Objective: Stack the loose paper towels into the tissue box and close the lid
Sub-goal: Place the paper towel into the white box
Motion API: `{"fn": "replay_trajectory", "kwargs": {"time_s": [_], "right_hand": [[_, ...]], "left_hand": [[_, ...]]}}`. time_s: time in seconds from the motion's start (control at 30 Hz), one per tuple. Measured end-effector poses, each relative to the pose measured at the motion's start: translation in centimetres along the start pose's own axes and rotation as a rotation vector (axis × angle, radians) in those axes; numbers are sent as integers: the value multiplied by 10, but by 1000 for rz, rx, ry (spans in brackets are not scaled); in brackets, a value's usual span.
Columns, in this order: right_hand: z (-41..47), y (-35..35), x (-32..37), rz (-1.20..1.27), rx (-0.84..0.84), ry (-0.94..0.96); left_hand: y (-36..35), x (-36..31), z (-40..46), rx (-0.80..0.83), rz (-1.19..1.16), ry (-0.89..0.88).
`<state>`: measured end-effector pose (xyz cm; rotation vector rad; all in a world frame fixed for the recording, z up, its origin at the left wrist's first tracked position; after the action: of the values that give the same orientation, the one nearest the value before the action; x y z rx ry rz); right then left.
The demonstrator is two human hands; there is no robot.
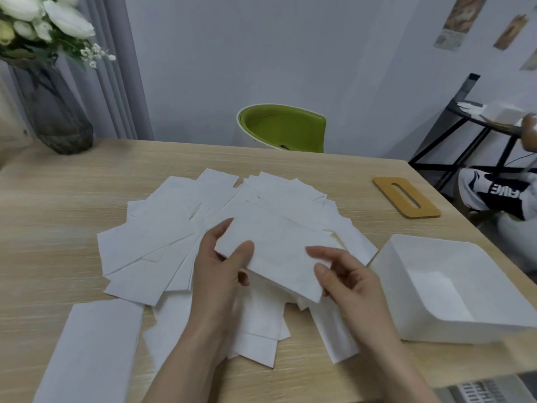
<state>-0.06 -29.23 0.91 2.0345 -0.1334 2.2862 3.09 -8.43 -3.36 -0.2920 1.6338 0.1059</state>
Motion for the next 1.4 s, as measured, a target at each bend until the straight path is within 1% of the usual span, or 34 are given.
{"fn": "replay_trajectory", "kwargs": {"time_s": [0.13,0.23,0.37,0.5,0.6,0.87,1.03,1.2,1.27,1.33,1.4], "right_hand": [[9,37,20,-84,-63,54],[10,67,32,-139,-112,78],[7,118,44,-183,-186,87],[3,166,49,-209,-223,42],[1,195,52,-251,-248,17],[2,243,48,-401,-244,22],[5,259,40,-456,-236,6],[7,260,31,-493,-220,8],[9,256,33,-627,-201,65],[12,246,33,-823,-138,123],[14,240,30,-933,-71,125]], "left_hand": [[-26,-14,-2,187,69,-49],[-59,-19,-10,304,123,-41],[-109,-24,-24,397,149,-26],[-158,-24,-39,470,225,-53],[-184,-22,-49,468,248,-77],[-219,-12,-66,357,382,-153],[-229,-19,-73,299,516,-320],[-244,-16,-75,329,769,-462],[-249,-16,-76,366,886,-508],[-254,-14,-75,415,1034,-542],[-259,-12,-75,462,1169,-561]]}}
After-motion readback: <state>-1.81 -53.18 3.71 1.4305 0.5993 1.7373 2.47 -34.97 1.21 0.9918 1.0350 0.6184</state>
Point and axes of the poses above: each hand's wrist, its own z-axis towards the middle knuckle, its own y-axis out of the back of the hand, x = y × z, the point moved 9 cm from there along z, towards the middle knuckle, and after that the axes turned 10 degrees about z, right-handed, at the moved point
